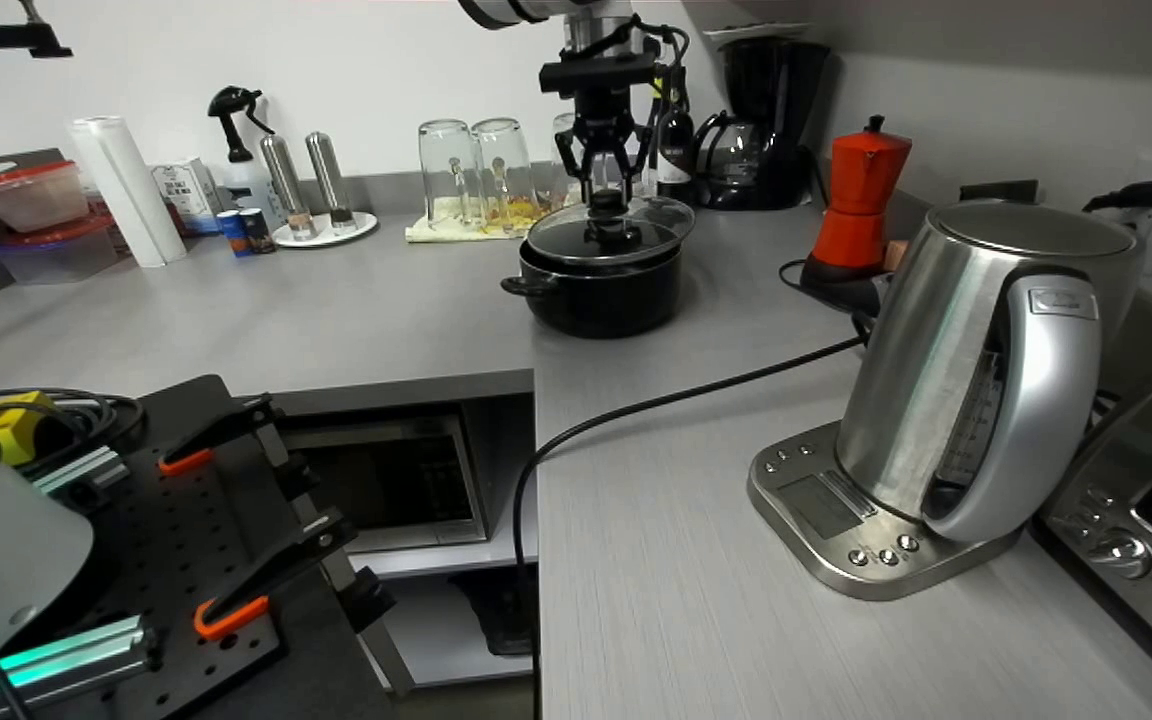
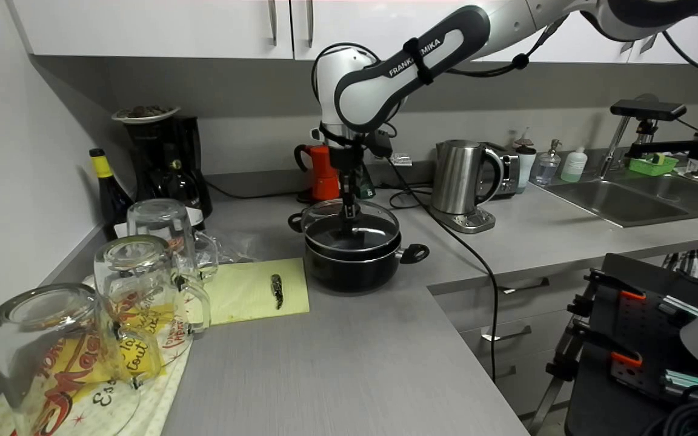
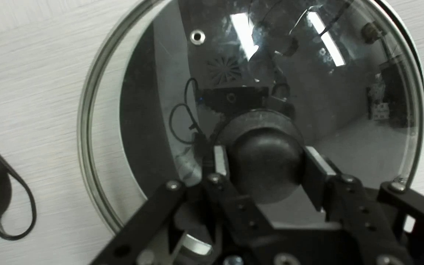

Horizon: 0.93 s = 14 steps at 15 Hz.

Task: Remove the lid from the pot

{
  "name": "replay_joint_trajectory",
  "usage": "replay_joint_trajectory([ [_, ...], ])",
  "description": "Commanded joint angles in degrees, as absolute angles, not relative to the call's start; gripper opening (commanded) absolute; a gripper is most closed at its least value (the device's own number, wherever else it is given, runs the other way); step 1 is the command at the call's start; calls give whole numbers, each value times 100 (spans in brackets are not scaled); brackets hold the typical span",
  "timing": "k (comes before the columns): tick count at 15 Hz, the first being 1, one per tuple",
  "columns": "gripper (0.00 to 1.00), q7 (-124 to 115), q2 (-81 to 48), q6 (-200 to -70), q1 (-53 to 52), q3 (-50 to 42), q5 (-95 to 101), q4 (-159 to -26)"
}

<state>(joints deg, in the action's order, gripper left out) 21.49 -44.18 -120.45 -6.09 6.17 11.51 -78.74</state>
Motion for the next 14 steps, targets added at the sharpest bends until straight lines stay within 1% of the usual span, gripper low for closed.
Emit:
replay_joint_trajectory([
  [1,25,2168,-3870,-12115,-652,562,1316,-8220],
  [7,25,2259,-3201,-12136,-796,551,1784,-8815],
  [14,25,2514,-2465,-12240,-1103,698,2627,-10021],
])
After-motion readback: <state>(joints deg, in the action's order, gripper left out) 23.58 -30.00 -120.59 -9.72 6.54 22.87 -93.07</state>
